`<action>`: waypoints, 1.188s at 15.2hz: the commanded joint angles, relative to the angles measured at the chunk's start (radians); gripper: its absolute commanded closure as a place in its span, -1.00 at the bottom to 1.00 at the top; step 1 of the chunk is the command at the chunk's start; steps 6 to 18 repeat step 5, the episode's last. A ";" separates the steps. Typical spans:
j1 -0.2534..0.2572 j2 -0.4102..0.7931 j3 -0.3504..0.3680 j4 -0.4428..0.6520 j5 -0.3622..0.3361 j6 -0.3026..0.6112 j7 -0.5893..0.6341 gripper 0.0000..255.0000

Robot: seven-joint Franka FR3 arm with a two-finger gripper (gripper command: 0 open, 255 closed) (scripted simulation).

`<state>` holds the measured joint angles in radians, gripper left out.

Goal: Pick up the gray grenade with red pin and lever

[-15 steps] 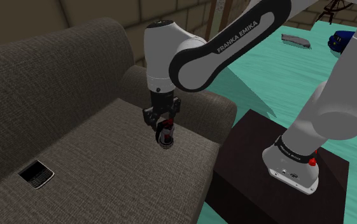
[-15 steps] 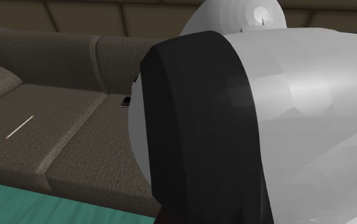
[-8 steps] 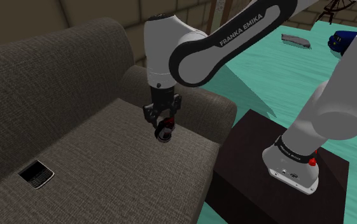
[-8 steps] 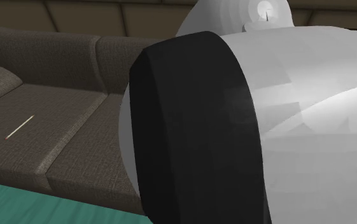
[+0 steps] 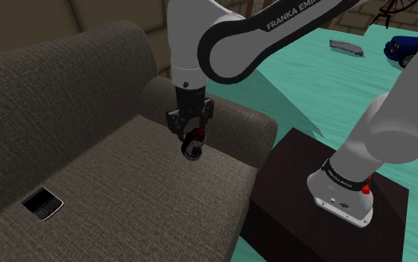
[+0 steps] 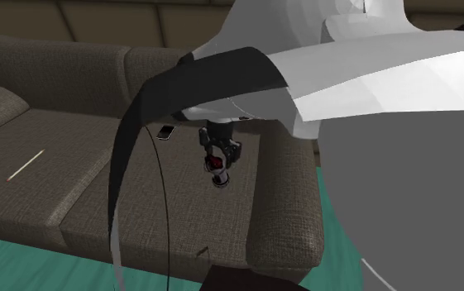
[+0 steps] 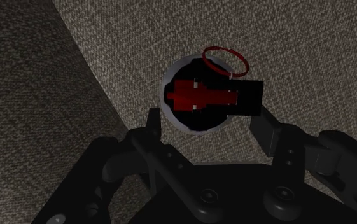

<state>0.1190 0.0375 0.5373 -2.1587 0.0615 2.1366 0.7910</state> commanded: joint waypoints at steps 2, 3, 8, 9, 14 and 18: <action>-0.003 -0.023 -0.001 0.022 0.012 -0.043 -0.008 1.00; -0.003 -0.029 -0.002 0.030 0.015 -0.056 -0.010 1.00; -0.003 -0.030 -0.002 0.031 0.016 -0.058 -0.011 1.00; -0.003 -0.030 -0.002 0.031 0.016 -0.058 -0.011 1.00; -0.003 -0.030 -0.002 0.031 0.016 -0.058 -0.011 1.00; -0.003 -0.030 -0.002 0.031 0.016 -0.058 -0.011 1.00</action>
